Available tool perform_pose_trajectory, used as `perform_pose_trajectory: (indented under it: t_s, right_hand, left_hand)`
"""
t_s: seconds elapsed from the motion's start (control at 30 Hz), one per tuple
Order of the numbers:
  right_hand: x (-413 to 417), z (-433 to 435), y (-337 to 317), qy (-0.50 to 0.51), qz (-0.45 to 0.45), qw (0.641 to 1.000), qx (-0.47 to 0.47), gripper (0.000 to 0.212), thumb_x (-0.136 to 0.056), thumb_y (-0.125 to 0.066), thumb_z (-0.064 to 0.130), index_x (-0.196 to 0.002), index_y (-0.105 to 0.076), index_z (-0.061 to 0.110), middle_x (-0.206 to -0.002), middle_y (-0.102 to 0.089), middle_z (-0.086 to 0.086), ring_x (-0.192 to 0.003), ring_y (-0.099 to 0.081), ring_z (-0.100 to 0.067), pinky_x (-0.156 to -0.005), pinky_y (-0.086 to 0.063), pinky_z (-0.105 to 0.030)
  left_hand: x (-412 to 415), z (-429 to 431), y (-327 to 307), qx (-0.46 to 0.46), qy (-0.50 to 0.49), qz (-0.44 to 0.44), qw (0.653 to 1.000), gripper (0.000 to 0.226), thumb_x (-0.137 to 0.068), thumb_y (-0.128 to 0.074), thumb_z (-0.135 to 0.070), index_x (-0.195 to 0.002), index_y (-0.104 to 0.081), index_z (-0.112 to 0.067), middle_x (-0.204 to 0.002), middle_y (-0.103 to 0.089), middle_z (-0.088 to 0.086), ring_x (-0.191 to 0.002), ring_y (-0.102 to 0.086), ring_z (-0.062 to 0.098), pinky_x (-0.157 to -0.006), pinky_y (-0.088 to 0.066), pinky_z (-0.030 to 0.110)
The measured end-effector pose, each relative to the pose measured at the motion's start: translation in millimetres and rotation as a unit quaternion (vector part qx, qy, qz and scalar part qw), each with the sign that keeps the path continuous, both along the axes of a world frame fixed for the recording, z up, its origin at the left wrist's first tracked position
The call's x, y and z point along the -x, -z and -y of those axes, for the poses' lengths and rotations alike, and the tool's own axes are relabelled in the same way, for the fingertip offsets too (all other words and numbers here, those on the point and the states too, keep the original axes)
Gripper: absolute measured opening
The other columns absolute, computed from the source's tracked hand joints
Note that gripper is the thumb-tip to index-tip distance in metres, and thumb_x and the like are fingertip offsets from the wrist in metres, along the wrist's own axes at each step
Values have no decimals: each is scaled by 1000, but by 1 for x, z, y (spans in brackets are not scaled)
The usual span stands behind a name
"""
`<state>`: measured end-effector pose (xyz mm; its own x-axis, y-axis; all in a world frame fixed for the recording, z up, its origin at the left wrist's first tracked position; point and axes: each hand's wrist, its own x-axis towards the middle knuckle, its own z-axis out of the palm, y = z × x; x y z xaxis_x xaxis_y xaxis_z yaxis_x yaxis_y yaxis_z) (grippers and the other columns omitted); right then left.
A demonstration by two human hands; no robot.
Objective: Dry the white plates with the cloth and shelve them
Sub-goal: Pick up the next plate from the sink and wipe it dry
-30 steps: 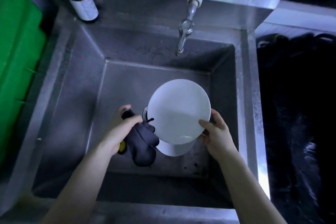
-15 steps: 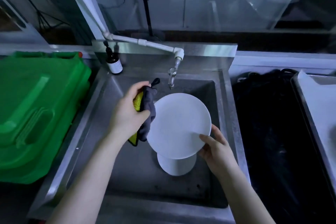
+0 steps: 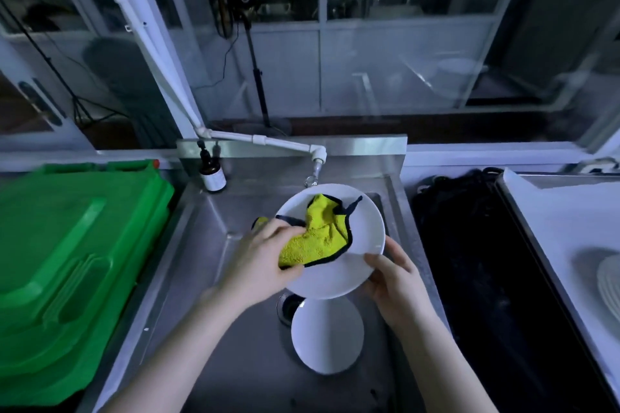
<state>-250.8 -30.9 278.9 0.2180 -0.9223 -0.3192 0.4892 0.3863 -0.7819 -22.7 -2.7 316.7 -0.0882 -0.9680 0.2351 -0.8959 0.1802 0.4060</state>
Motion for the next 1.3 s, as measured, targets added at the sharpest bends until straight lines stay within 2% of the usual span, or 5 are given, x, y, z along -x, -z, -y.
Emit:
perform_pose_trajectory:
  t_s: [0.33, 0.57, 0.7, 0.9, 1.3]
  right_hand:
    - [-73, 12, -14, 34, -7, 999, -5, 35, -89, -53, -7, -112, -72, 12, -98, -75, -17, -82, -73, -28, -66, -60, -35]
    - [-104, 26, -14, 67, 5, 998, -2, 35, -88, -53, -8, -112, -71, 11, -97, -73, -19, -82, -72, -30, -63, -58, -35]
    - [-111, 25, -10, 81, 15, 997, -8, 35, -87, -54, -8, -112, -71, 11, -99, -73, -20, -82, -73, -32, -64, -59, -36]
    - [-112, 25, -10, 89, 32, 995, -13, 34, -87, -52, -9, -107, -73, 10, -94, -73, -19, -77, -72, -29, -61, -58, -34]
    - [-90, 19, -24, 58, -6, 998, -2, 32, -89, -52, -7, -106, -72, 11, -83, -73, -11, -67, -71, -22, -54, -56, -31]
  left_hand:
    - [-46, 26, -17, -64, 48, 27, 996, 48, -91, -61, -41, -137, -49, -49, -112, -54, -13, -96, -58, 14, -64, -48, 29]
    - [-94, 49, -18, -149, 2, -267, 952, 29, -99, -53, -23, -125, -62, -30, -110, -69, -16, -59, -57, 4, -50, -43, 15]
    - [-102, 48, -14, -57, -8, -144, 988, 45, -77, -76, -10, -115, -61, -29, -112, -58, -12, -77, -56, -4, -67, -39, 4]
    - [-87, 40, -6, 22, -33, 14, 999, 41, -82, -67, -46, -118, -61, -27, -119, -62, -10, -114, -49, 20, -91, -39, 37]
    - [-75, 54, -33, 85, -25, -44, 995, 36, -95, -57, -2, -130, -62, -8, -107, -56, 14, -77, -56, 23, -70, -46, 28]
